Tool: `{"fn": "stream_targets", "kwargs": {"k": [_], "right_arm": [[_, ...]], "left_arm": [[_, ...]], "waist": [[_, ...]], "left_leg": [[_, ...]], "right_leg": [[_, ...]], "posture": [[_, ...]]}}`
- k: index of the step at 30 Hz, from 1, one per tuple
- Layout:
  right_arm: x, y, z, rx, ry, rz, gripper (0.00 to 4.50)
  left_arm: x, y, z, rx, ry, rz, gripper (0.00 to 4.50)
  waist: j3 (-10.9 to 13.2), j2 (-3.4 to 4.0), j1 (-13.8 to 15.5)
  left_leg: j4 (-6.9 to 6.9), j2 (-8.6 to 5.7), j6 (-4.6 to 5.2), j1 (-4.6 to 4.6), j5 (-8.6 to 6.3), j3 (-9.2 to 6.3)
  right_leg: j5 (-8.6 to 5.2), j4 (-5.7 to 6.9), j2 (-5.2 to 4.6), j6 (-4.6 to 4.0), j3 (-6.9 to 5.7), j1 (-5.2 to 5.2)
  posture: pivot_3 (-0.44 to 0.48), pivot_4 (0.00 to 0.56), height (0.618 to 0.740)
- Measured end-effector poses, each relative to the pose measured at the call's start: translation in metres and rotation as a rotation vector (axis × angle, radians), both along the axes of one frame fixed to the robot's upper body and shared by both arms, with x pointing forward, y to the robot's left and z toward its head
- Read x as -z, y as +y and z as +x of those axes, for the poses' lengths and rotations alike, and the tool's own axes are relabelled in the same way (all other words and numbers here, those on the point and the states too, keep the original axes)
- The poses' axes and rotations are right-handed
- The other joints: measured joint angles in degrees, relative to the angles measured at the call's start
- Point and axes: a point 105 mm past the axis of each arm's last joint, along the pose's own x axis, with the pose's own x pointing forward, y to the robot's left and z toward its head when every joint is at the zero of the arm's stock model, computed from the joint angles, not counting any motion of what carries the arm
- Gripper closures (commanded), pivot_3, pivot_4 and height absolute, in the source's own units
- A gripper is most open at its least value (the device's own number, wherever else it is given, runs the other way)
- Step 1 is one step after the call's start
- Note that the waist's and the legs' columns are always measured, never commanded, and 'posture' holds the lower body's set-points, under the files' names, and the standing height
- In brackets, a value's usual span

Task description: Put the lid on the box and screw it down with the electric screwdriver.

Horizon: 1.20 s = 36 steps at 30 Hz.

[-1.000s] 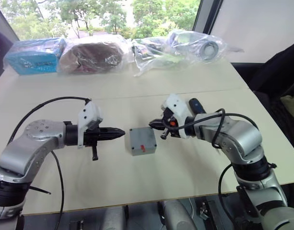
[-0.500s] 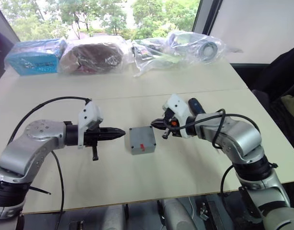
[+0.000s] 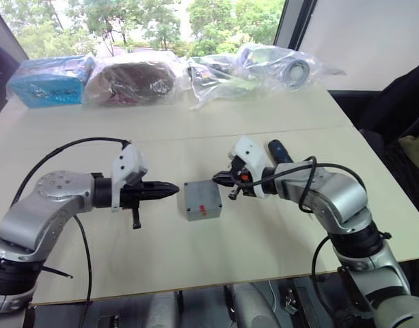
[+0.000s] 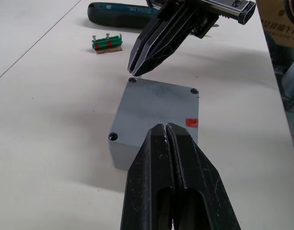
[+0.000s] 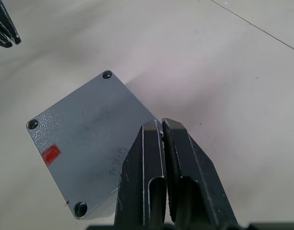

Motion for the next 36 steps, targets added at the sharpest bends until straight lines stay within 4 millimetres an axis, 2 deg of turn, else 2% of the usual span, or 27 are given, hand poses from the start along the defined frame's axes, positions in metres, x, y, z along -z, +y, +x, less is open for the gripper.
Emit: {"fn": "stream_targets", "kwargs": {"k": [18,33,36], "right_arm": [[-0.005,0.003,0.003,-0.010,-0.016,0.011,4.43],[0.003,0.001,0.007,0.001,-0.012,0.019,4.43],[0.012,-0.001,0.007,0.008,0.009,0.013,4.43]], "left_arm": [[-0.001,-0.002,-0.001,0.006,-0.007,0.000,4.50],[-0.002,-0.003,-0.002,0.010,-0.007,0.000,4.50],[-0.001,-0.003,-0.002,0.009,-0.005,0.001,4.50]], "waist": [[0.00,0.00,0.00],[0.00,0.00,0.00],[0.00,0.00,0.01]], "left_leg": [[0.01,0.00,0.00,0.00,0.00,-0.01],[0.01,0.00,0.00,0.00,0.00,-0.01],[0.02,0.00,0.00,0.00,0.00,-0.01]], "right_leg": [[0.00,0.00,0.00,0.00,0.00,0.00],[0.00,0.01,0.00,0.00,0.00,0.00],[0.00,0.01,0.00,0.00,0.00,0.00]], "posture": [[0.000,0.150,0.740],[0.000,0.150,0.740],[0.000,0.150,0.740]]}}
